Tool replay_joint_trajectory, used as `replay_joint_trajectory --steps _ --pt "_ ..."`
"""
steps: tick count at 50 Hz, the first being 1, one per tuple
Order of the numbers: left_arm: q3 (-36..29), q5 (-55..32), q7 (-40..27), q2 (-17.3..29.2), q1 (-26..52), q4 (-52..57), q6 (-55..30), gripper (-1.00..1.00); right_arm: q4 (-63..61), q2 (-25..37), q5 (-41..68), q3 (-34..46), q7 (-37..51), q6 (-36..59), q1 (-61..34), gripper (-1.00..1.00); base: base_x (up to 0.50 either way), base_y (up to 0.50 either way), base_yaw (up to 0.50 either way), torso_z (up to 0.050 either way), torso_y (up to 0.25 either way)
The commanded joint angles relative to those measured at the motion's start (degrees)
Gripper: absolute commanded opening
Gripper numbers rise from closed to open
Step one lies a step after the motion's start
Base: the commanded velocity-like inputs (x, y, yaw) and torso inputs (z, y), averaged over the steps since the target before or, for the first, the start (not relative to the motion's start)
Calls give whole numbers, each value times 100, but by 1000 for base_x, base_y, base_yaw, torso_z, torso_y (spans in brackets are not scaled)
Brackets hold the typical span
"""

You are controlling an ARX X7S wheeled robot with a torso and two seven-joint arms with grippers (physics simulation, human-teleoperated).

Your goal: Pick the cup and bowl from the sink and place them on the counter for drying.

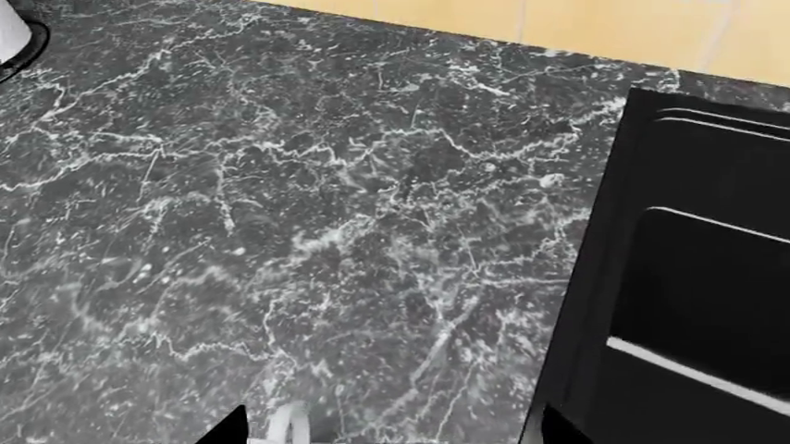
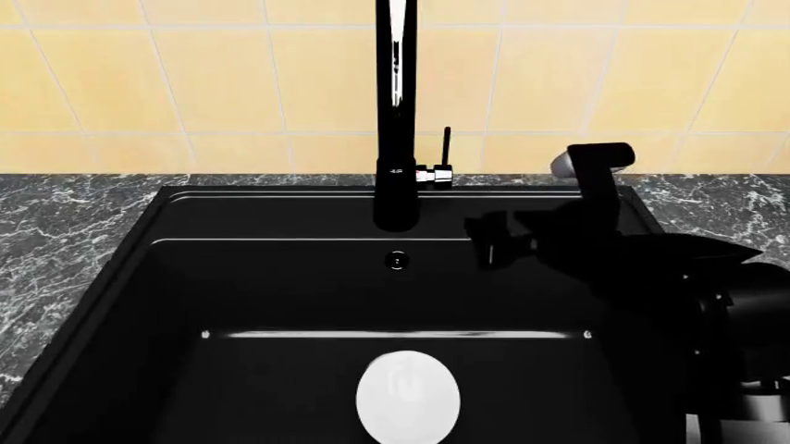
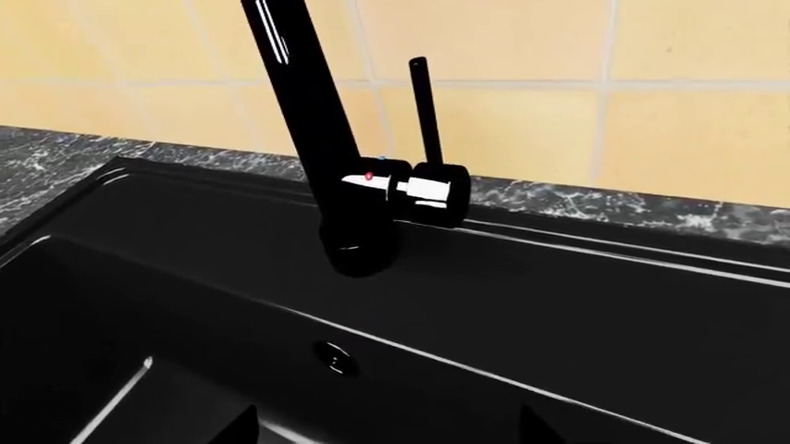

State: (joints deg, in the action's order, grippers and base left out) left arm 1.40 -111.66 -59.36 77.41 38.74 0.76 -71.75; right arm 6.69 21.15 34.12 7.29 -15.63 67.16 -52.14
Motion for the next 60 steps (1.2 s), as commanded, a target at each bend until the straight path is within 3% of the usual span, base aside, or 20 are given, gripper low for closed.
replay_joint_trajectory --steps 1,9,24,35,37,42,47,49,50,51,60 --pt "-1789 376 78 -1434 3581 -143 -782 100 337 -32 -93 161 -23 214 -333 100 0 0 0 0 0" --pt "-2156 1063 681 -2497 4019 -218 -727 100 904 6 -141 573 -266 515 -705 100 0 0 0 0 0" --pt "-2656 2455 1890 -3217 4187 -813 -185 100 1471 -77 -129 1151 -600 904 -1043 100 0 0 0 0 0" --pt "-2956 2955 2623 -3477 4226 -807 120 100 2011 -245 -107 1505 -906 919 -1056 100 0 0 0 0 0" --pt "-3232 3403 2822 -3476 4161 -705 260 100 2225 -337 -94 1461 -917 879 -1046 100 0 0 0 0 0" --pt "-2961 3082 2530 -3638 4075 -865 384 100 2668 -466 -134 1588 -1097 726 -1163 100 0 0 0 0 0" --pt "-2987 3091 2752 -3649 4059 -793 437 100 3413 -672 -246 1768 -1354 386 -1259 100 0 0 0 0 0" --pt "-3036 3323 2853 -3602 4021 -641 616 100 3575 -717 -348 1939 -1444 235 -1257 100 0 0 0 0 0" --pt "-3472 3814 3195 -3470 4154 -378 542 100 3686 -750 -407 2049 -1514 150 -1259 100 0 0 0 0 0" --pt "-2989 3260 2801 -3573 3980 -624 698 100 3928 -817 -438 2038 -1527 49 -1318 100 0 0 0 0 0" --pt "-2747 3021 2639 -3542 3735 -607 883 100 5729 -1305 -783 2372 -2097 -985 -1665 100 0 0 0 0 0"
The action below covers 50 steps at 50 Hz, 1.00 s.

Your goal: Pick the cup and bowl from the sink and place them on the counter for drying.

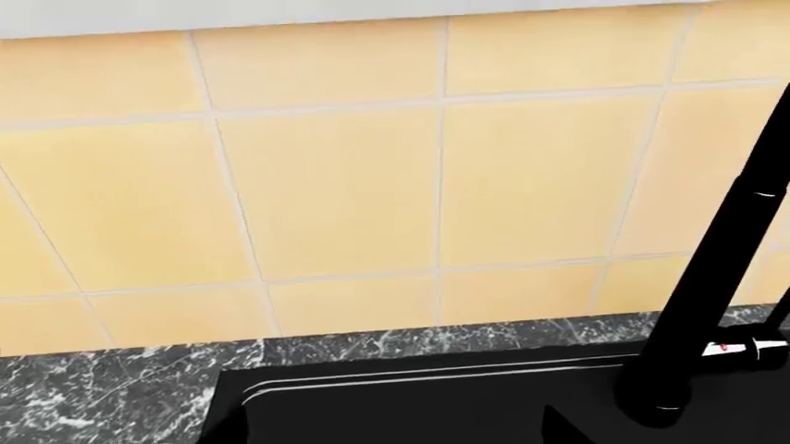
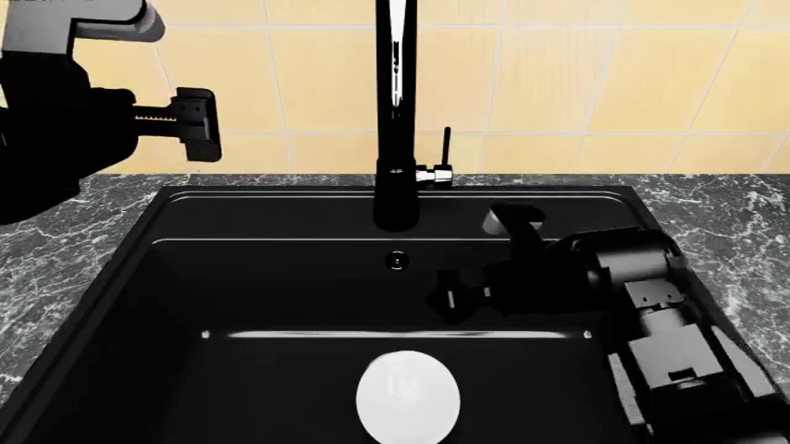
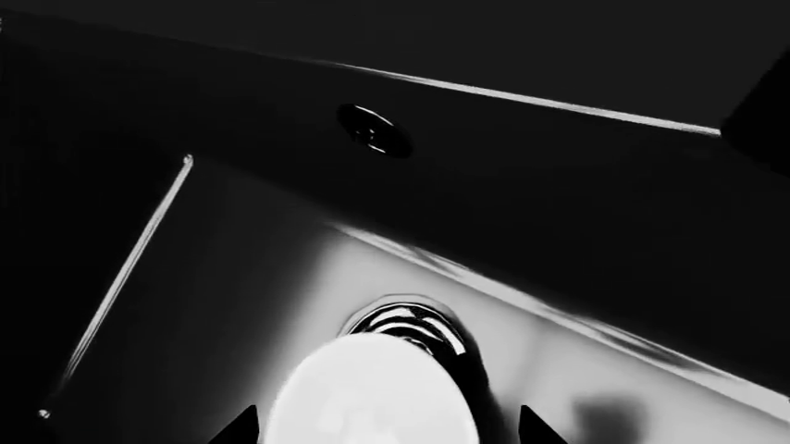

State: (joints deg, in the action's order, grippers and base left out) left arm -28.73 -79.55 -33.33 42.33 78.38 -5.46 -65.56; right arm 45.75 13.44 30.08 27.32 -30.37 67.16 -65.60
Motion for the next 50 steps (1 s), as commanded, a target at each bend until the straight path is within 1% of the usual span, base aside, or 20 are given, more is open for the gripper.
replay_joint_trajectory --steps 1,2,3,6,8,10,11,13,16,23,28,36,50 --pt "285 -225 19 -43 -221 8 259 100 2231 -646 -458 427 -743 -1210 -457 100 0 0 0 0 0" --pt "297 -215 90 -11 -243 98 295 100 2759 -782 -542 458 -845 -1507 -645 100 0 0 0 0 0" --pt "317 -255 33 -15 -254 80 287 100 2900 -820 -579 444 -890 -1577 -694 100 0 0 0 0 0" --pt "317 -257 76 67 -347 294 305 100 2917 -861 -719 249 -863 -1553 -656 100 0 0 0 0 0" --pt "350 -381 -84 66 -408 268 257 100 2918 -893 -856 87 -866 -1536 -639 100 0 0 0 0 0" --pt "243 -203 60 120 -473 427 290 100 2920 -943 -1034 -119 -839 -1544 -600 100 0 0 0 0 0" --pt "278 -228 71 158 -535 474 325 100 2919 -984 -1151 -127 -967 -1507 -576 100 0 0 0 0 0" --pt "223 -158 270 198 -512 527 320 100 2919 -1008 -1316 -299 -930 -1551 -511 100 0 0 0 0 0" --pt "212 -63 363 256 -524 594 383 100 2920 -1037 -1554 -525 -922 -1570 -428 100 0 0 0 0 0" --pt "348 -196 224 378 -749 737 481 100 2921 -1071 -2036 -1053 -946 -1656 -166 100 0 0 0 9 -81" --pt "335 -183 254 395 -688 704 457 100 2921 -1095 -2312 -1335 -967 -1657 -143 100 0 0 0 14 -124" --pt "327 -198 210 393 -684 715 448 100 2921 -1119 -2730 -1371 -1066 -1743 -113 100 0 0 0 14 -97" --pt "454 -396 -14 483 -669 864 429 100 2921 -1155 -2922 -1404 -1104 -1752 -81 100 0 0 0 14 -84"
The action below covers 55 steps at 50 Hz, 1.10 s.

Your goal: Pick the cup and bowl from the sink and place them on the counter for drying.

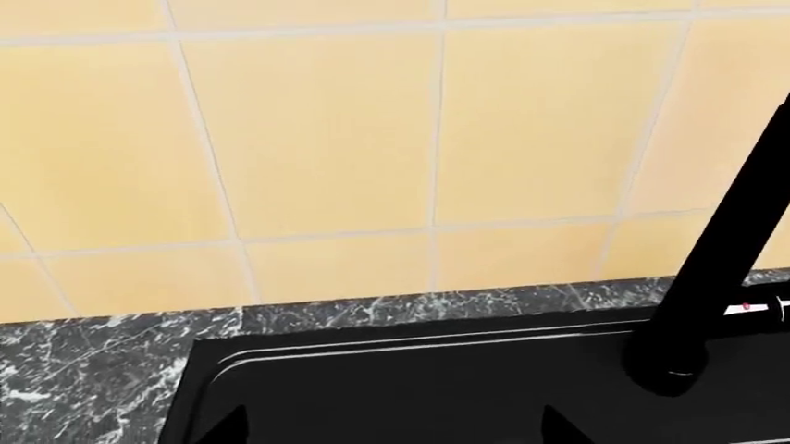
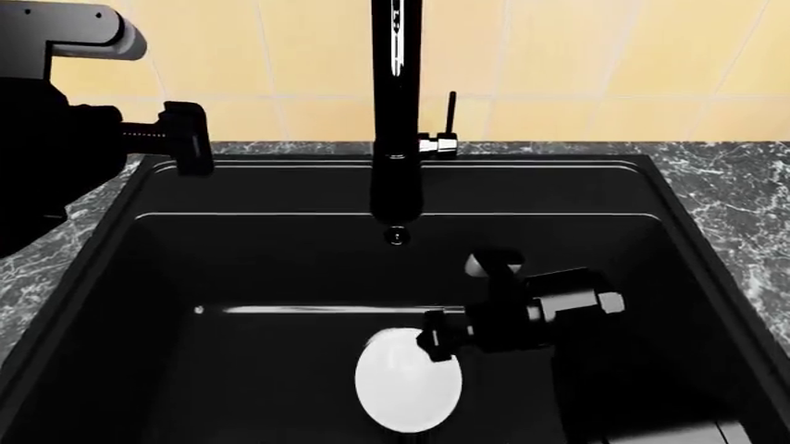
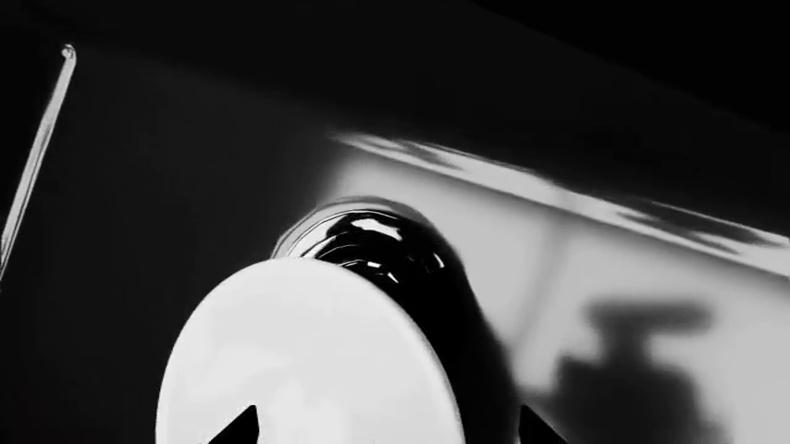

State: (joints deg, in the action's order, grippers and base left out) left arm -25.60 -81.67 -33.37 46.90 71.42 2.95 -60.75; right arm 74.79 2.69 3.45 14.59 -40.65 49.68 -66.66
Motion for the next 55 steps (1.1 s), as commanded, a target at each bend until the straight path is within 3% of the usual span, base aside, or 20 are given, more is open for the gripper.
replay_joint_trajectory --steps 1,31,32,55 --pt "136 -183 -10 15 28 21 -49 100 18 -86 -267 -125 -87 -1 16 100 0 0 0 14 -76" --pt "199 -245 -101 143 -41 100 7 100 18 -137 -277 -23 -260 -496 403 100 0 0 0 9 -49" --pt "202 -254 -103 142 -38 100 6 100 17 -133 -282 -22 -224 -597 413 -100 0 0 0 0 0" --pt "98 -155 -252 176 50 116 -71 100 -164 57 -146 -167 -367 -957 249 -100 0 0 0 0 0"
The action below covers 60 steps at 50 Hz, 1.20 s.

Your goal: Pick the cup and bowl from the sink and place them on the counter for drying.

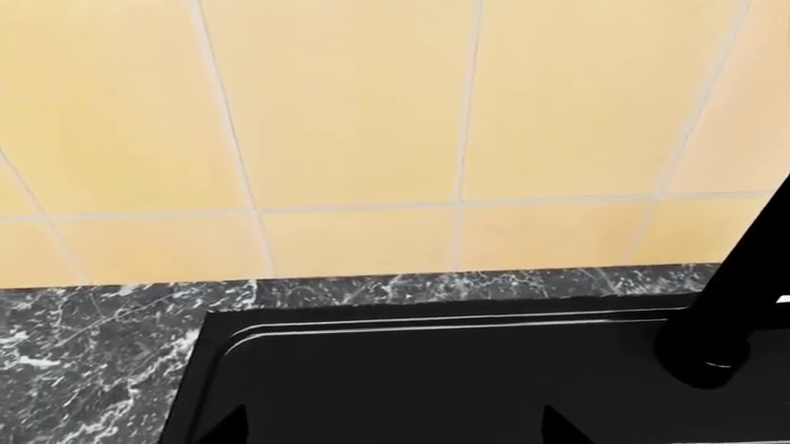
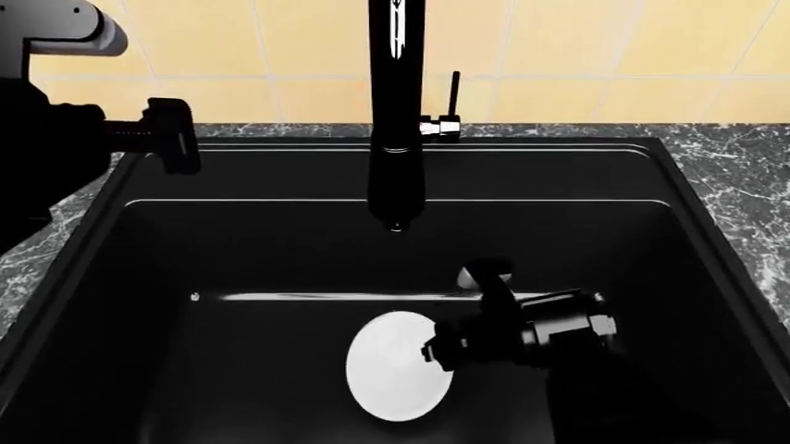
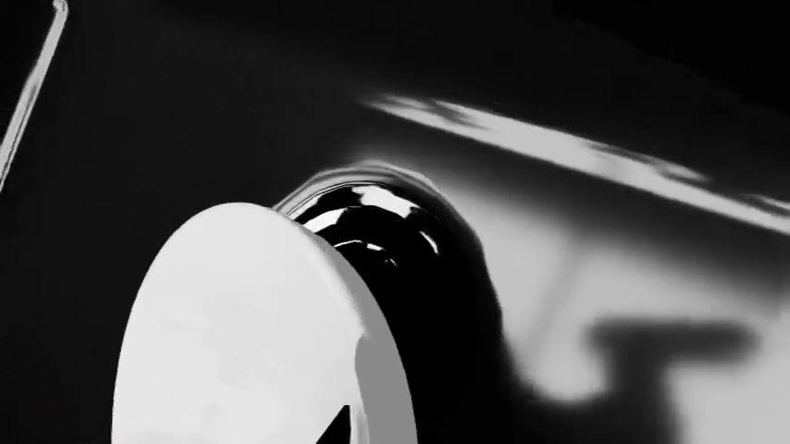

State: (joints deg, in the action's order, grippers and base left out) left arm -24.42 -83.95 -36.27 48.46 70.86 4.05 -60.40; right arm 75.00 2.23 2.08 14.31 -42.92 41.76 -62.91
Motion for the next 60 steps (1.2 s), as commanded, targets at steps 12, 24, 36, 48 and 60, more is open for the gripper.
replay_joint_trajectory --steps 12,24,36,48,60 --pt "91 36 173 37 -54 -7 105 100 -3603 601 124 -196 -131 2042 731 -100 0 0 0 0 0" --pt "232 12 83 163 -296 190 308 100 -4823 1032 152 -31 -297 3039 767 -100 0 0 0 0 0" --pt "244 33 127 122 -380 202 417 100 -5578 1234 177 -26 -293 3738 734 -100 0 0 0 0 131" --pt "274 10 144 89 -432 234 504 100 -5733 1306 182 -75 -229 3848 788 -100 0 0 0 0 156" --pt "245 48 242 69 -457 197 542 100 -5826 1283 233 -274 -152 4024 813 -100 0 0 0 0 123"
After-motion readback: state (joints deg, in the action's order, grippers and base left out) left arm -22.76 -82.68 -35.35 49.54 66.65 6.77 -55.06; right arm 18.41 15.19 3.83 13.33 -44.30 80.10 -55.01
